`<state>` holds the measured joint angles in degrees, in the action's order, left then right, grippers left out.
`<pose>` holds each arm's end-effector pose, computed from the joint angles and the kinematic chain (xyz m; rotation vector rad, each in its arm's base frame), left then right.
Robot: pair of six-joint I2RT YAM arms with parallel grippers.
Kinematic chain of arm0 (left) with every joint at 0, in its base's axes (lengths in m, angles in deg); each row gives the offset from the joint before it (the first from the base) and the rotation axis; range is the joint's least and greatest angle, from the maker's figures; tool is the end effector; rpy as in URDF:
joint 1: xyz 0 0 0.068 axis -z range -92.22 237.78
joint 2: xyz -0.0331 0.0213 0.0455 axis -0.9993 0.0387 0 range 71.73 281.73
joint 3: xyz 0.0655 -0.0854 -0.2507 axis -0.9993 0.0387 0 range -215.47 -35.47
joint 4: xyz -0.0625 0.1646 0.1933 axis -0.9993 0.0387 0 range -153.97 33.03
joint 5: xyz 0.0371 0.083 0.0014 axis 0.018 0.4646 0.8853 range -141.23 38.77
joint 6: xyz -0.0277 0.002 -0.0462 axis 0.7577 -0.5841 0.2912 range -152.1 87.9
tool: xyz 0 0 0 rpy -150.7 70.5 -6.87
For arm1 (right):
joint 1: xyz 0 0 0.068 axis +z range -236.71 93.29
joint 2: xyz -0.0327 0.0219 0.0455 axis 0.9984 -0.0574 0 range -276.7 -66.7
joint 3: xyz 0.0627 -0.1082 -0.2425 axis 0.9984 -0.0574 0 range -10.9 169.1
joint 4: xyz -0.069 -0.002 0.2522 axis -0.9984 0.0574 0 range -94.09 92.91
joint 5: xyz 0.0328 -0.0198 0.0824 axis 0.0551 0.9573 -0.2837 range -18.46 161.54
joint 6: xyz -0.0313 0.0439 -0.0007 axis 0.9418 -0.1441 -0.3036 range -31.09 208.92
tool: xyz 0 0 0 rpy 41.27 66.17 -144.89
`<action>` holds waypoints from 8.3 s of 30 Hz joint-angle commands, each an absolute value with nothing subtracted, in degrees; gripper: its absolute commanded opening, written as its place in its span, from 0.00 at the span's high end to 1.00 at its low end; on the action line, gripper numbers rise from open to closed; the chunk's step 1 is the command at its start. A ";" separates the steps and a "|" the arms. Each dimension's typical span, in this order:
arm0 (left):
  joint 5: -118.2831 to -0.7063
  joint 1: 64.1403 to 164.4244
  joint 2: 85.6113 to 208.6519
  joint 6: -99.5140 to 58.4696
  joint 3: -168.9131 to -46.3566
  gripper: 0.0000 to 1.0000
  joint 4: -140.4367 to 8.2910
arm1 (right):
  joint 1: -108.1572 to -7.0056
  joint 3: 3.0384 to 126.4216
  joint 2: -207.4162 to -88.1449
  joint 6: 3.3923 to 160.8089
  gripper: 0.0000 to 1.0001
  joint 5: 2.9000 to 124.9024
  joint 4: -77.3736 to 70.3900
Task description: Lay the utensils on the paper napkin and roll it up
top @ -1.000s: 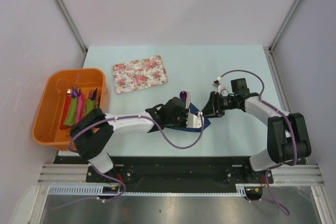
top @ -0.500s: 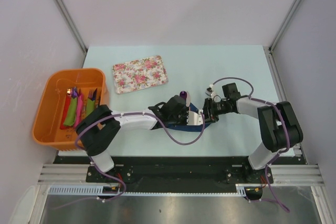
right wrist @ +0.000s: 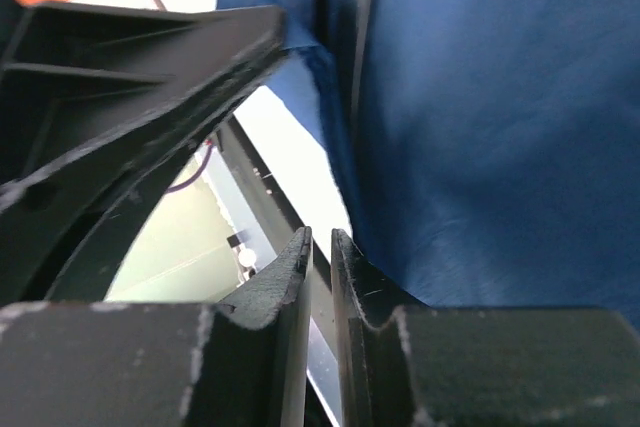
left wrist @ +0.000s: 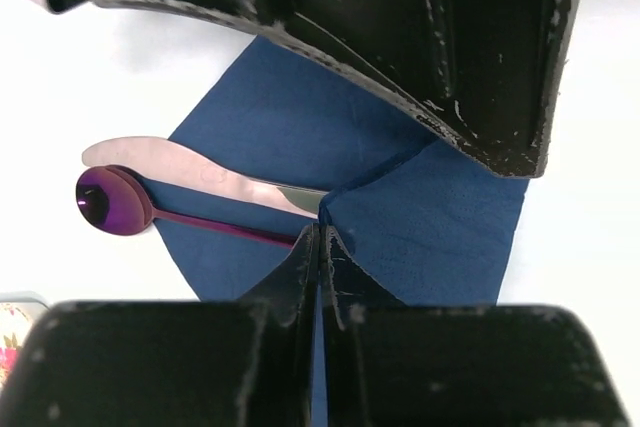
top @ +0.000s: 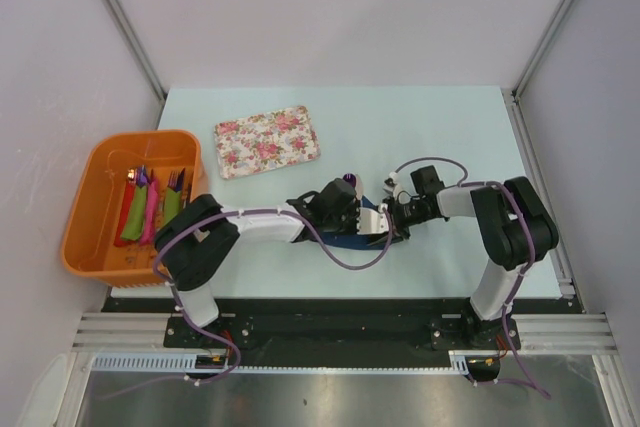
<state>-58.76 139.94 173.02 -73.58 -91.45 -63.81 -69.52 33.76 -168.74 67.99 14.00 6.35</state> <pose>0.2193 -0.2898 0.1625 1.7708 1.5741 -0.2455 0.2709 0.1152 0.1115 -0.2019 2.7014 1.5702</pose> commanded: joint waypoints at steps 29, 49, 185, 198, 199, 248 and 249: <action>-97.46 122.24 173.76 -13.73 -90.92 0.82 -62.56 | -67.99 41.83 -173.40 75.82 0.88 23.29 12.08; -95.36 120.04 180.45 -13.47 -90.84 0.88 -62.39 | -63.33 45.70 -172.69 79.16 0.87 26.01 16.83; -94.91 119.69 183.70 -11.45 -90.13 0.84 -65.20 | -72.38 46.93 -171.20 75.29 0.52 19.24 20.78; -95.00 119.60 183.43 -11.45 -90.05 0.84 -65.29 | -70.54 48.33 -170.50 72.13 0.82 16.52 20.17; -95.00 119.60 183.35 -11.45 -90.05 0.84 -65.29 | -70.28 48.68 -170.59 71.95 0.83 16.61 20.00; -103.08 112.30 164.19 -6.19 -79.24 0.49 -75.81 | -61.40 53.26 -183.68 53.41 0.41 15.29 0.13; -103.61 112.30 164.01 -5.39 -79.06 0.49 -76.88 | -61.40 53.34 -183.60 53.06 0.39 15.21 0.04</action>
